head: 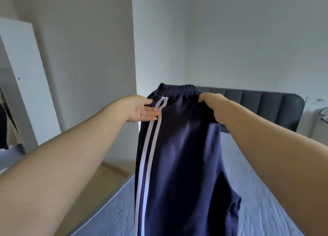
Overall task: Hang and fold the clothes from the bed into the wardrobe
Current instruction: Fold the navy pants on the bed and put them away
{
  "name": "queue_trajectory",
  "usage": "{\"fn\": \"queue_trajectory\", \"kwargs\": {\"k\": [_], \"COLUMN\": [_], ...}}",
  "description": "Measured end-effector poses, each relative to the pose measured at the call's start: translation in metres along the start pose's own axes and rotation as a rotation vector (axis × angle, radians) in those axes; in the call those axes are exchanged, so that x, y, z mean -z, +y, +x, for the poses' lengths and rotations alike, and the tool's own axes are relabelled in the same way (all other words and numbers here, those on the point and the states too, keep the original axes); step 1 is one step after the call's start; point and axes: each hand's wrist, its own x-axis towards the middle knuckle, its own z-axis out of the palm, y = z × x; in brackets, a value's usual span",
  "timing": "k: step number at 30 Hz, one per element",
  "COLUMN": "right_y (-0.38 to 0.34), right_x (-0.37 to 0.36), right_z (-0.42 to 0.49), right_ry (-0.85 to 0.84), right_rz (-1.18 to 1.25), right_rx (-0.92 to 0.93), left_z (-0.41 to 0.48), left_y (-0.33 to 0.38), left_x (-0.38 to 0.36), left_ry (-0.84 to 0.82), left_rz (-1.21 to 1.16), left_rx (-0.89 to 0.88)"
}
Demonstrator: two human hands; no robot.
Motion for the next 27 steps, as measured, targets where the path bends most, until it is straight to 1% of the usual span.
{"fn": "queue_trajectory", "kwargs": {"k": [1,3,7,10,13,17,22,25,27], "right_y": [0.003,0.001,-0.022,-0.049,-0.068,-0.071,-0.038,0.005,0.042], "right_x": [-0.009,-0.024,-0.042,-0.049,-0.051,-0.052,-0.045,-0.039,-0.033], "right_z": [0.01,0.029,0.054,0.049,0.034,0.019,-0.005,-0.022,-0.039], "right_ry": [0.023,0.091,0.231,0.198,0.167,0.126,0.103,0.078,0.076], "right_rz": [0.046,0.115,0.159,0.357,0.513,0.537,0.482,0.477,0.448], "right_rx": [0.01,0.079,0.278,0.387,0.436,0.423,0.329,0.222,0.136], "left_z": [0.01,0.03,0.06,0.064,0.055,0.034,0.003,-0.02,-0.037], "left_y": [-0.003,0.002,0.036,0.066,0.083,0.082,0.045,0.003,-0.034], "left_x": [0.003,0.008,0.02,0.03,0.039,0.053,0.057,0.05,0.043], "left_ry": [-0.013,-0.024,0.003,0.003,-0.001,0.06,0.181,0.161,0.108], "left_rz": [0.012,0.033,0.036,0.029,0.048,0.157,0.365,0.45,0.472], "left_rx": [0.0,-0.056,-0.281,-0.414,-0.503,-0.552,-0.545,-0.504,-0.415]}}
